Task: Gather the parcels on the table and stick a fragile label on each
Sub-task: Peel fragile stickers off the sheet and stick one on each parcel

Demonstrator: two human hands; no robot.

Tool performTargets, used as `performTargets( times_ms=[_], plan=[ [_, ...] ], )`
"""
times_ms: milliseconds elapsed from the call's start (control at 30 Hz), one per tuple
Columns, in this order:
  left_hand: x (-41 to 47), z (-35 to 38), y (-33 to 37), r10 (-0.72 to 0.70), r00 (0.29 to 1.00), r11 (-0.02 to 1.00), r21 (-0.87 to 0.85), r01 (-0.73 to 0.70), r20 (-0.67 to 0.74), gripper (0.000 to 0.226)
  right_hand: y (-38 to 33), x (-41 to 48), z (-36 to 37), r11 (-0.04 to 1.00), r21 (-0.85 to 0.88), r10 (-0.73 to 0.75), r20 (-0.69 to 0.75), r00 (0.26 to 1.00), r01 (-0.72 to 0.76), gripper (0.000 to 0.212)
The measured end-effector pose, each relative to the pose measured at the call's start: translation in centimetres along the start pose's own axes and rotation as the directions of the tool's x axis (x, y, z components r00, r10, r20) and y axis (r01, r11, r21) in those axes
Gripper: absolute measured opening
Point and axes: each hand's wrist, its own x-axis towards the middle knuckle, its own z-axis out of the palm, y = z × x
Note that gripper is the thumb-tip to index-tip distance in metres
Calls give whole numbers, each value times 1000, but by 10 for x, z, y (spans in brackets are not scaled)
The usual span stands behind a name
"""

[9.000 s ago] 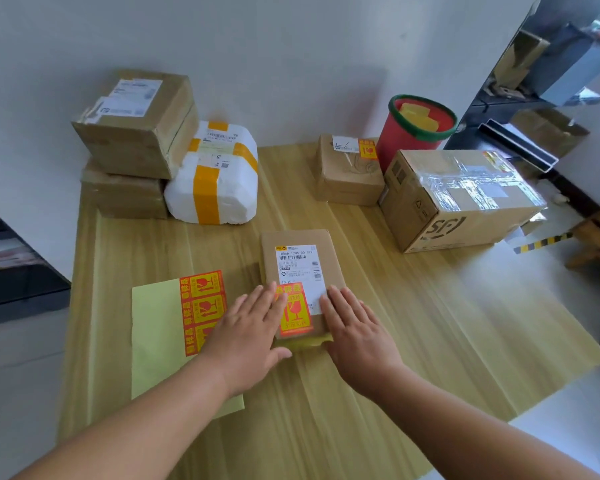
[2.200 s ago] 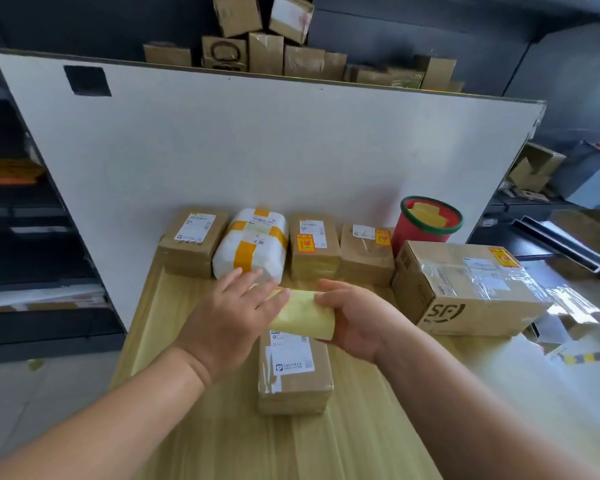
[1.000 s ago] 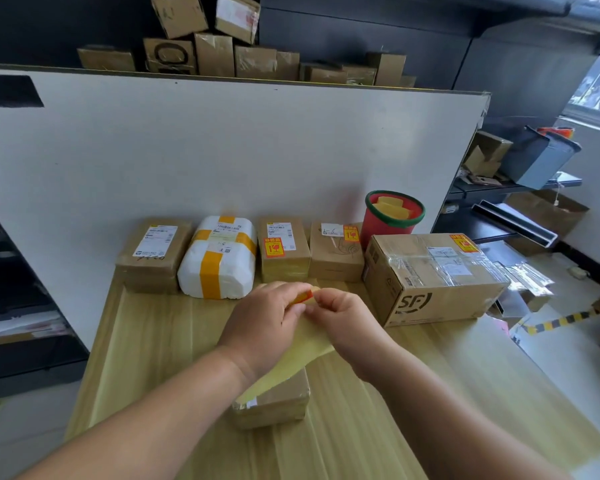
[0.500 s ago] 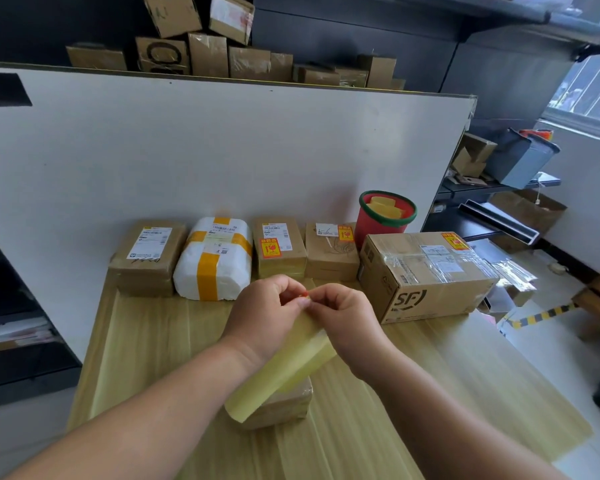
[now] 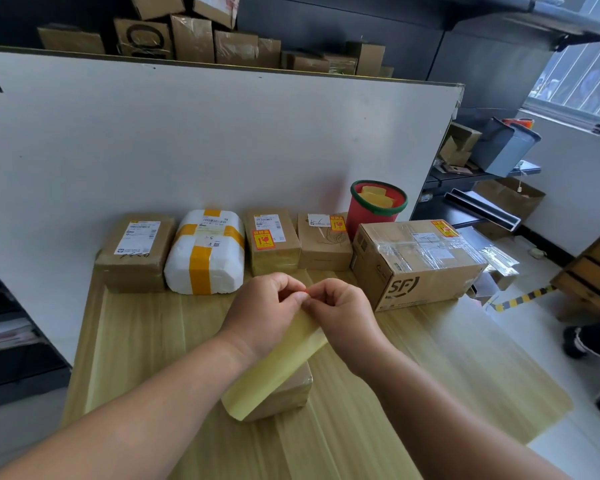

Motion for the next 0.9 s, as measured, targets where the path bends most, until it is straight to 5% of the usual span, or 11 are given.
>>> performTargets(
  times_ms=[633, 900],
  plan=[
    [25, 49, 31, -86, 986, 996, -13, 85, -146, 13, 22, 33, -55, 999, 30, -19, 69, 997, 17, 11],
    [43, 69, 34, -366, 898, 912, -287, 294, -243, 14, 46, 52, -91, 999, 32, 39, 70, 997, -42, 11]
  ],
)
